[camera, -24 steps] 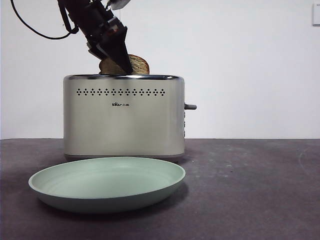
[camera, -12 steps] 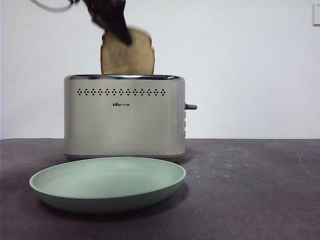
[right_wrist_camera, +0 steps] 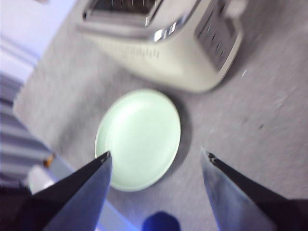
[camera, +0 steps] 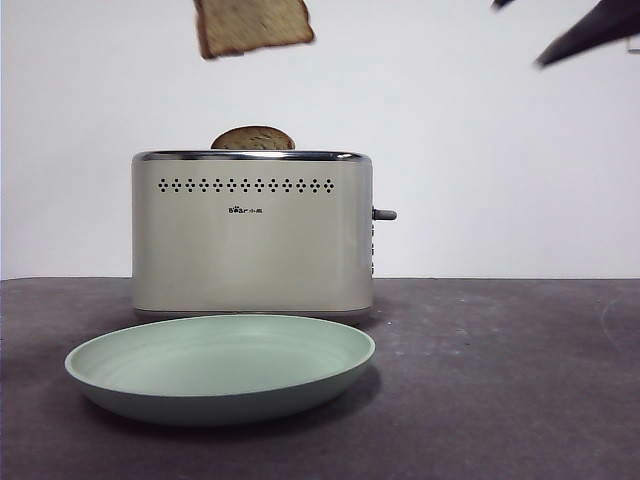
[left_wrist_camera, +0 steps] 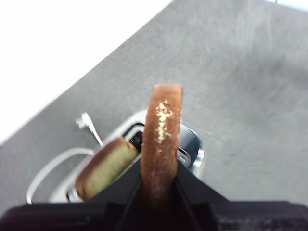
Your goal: Take the bread from the toaster,put the bread on the plate,put the plate on the table
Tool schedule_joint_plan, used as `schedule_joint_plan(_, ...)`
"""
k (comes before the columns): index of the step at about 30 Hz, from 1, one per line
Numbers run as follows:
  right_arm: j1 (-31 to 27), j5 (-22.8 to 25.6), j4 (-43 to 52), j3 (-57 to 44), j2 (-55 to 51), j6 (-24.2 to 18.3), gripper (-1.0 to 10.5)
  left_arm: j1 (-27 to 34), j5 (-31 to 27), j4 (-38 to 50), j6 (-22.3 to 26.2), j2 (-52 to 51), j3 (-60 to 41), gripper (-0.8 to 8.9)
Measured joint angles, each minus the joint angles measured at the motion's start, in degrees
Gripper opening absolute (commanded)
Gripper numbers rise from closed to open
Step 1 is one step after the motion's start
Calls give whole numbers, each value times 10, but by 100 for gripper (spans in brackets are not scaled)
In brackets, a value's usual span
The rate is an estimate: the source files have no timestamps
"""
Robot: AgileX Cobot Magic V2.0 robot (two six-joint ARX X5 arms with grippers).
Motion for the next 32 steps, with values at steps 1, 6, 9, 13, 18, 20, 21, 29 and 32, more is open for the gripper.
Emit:
schedule_joint_plan(1, 16, 7, -4, 0, 15, -4, 312, 0, -4, -14, -11, -9, 0, -8)
schedule_joint_plan(6, 68, 68, -7, 0, 84, -20, 312, -2, -10, -66, -40, -52, 0, -8)
schedule_joint_plan(9, 86, 75, -4, 0, 127, -29, 312, -9, -10, -85, -48, -89, 0, -8)
schedule_joint_plan(13, 95, 75, 13, 0, 186, -37, 312, -13, -10, -110, -52, -137, 0, -8)
schedule_joint_plan(18, 101, 75, 32, 0, 246, -39, 312, -13, -13, -111, -63, -198, -39, -8)
schedule_joint_plan(20, 106, 75, 42, 0, 265, -39, 312, -13, -22, -95, -71, -233, -82, -8)
schedule_joint_plan(21, 108, 75, 47, 0, 272, -39, 312, -13, -29, -82, -75, -253, -110, -8)
schedule_joint_plan(29, 135, 75, 90, 0, 303, -39, 312, -13, -95, 35, -144, -420, -346, -8)
schedule_joint_plan(32, 143, 75, 110, 0, 315, -38, 312, -13, -126, 62, -176, -483, -422, -8)
